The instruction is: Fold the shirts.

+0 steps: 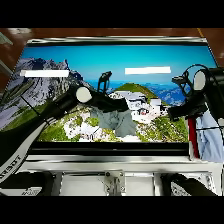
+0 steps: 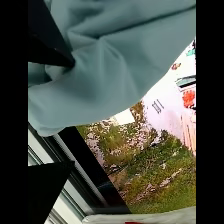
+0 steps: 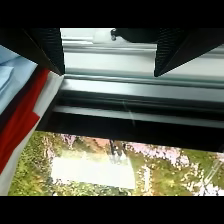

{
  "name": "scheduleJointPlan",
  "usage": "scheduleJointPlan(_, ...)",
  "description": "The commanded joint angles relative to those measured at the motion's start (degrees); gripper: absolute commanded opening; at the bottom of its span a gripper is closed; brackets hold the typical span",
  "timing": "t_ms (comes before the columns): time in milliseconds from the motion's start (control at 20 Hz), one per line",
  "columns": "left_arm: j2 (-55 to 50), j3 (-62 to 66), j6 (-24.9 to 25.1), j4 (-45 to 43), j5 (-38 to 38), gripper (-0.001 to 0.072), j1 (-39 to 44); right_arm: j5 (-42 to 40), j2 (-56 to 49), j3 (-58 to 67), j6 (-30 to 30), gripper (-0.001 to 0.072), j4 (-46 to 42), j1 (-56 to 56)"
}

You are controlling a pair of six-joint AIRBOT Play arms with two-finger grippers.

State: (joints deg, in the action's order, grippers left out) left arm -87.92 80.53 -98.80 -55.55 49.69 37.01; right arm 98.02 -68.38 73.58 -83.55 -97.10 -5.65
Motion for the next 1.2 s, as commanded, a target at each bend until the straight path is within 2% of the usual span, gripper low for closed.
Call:
scheduleJointPlan(0, 1.2, 2.2, 4.3, 1.1, 13.9, 0.0688, -9.3, -2.8, 0.0, 0.0, -0.9, 0.0681, 0.6, 5.4)
scheduleJointPlan(100, 4.5, -0.3, 11.0, 1.1, 23.6, 0.0353, -15.3, -3.7, 0.0, 0.0, -0.9, 0.0681, 7.2, 12.8)
scheduleJointPlan(150, 7.0, -4.3, 12.5, 1.0, 25.3, 0.0358, -17.5, -4.6, 0.0, -0.1, -0.7, 0.0681, 11.9, 16.8)
scheduleJointPlan(200, 9.6, -9.8, 12.9, 0.9, 24.4, 0.0398, -19.3, -5.8, 0.0, -0.7, 0.3, 0.0681, 17.6, 20.9)
scheduleJointPlan(250, 11.8, -15.4, 12.7, 1.1, 22.1, 0.0492, -20.7, -6.8, 0.0, -1.9, 1.4, 0.0681, 21.3, 23.6)
scheduleJointPlan(300, 13.7, -21.4, 11.8, 1.6, 18.7, 0.0617, -22.0, -7.6, 0.0, -3.5, 2.5, 0.0681, 24.0, 25.1)
scheduleJointPlan(350, 14.6, -26.0, 10.8, 2.5, 15.6, 0.0675, -22.7, -8.5, 0.0, -5.5, 3.6, 0.0681, 25.8, 25.3)
scheduleJointPlan(450, 14.4, -30.9, 10.7, 4.8, 11.6, 0.0674, -22.8, -9.5, 0.0, -9.4, 5.7, 0.0681, 27.6, 23.6)
scheduleJointPlan(500, 13.3, -34.0, 11.2, 7.7, 6.8, 0.0674, -21.9, -10.7, 0.0, -12.2, 7.0, 0.0681, 27.6, 21.3)
scheduleJointPlan(700, 7.5, -34.4, 11.4, 13.8, -3.1, 0.0673, -17.5, -15.5, 0.0, -16.7, 7.3, 0.0681, 27.6, 16.0)
scheduleJointPlan(850, 4.6, -34.3, 11.4, 18.3, -8.5, 0.0656, -15.2, -15.5, 0.0, -16.7, 7.3, 0.0681, 28.0, 13.8)
scheduleJointPlan(1000, 3.8, -34.2, 11.3, 19.2, -12.7, 0.065, -13.0, -15.9, 0.0, -16.7, 7.4, 0.0681, 28.0, 9.4)
scheduleJointPlan(1150, 2.0, -34.2, 11.4, 21.6, -14.4, 0.0643, -11.7, -18.6, 0.0, -16.7, 7.8, 0.0681, 27.5, 3.0)
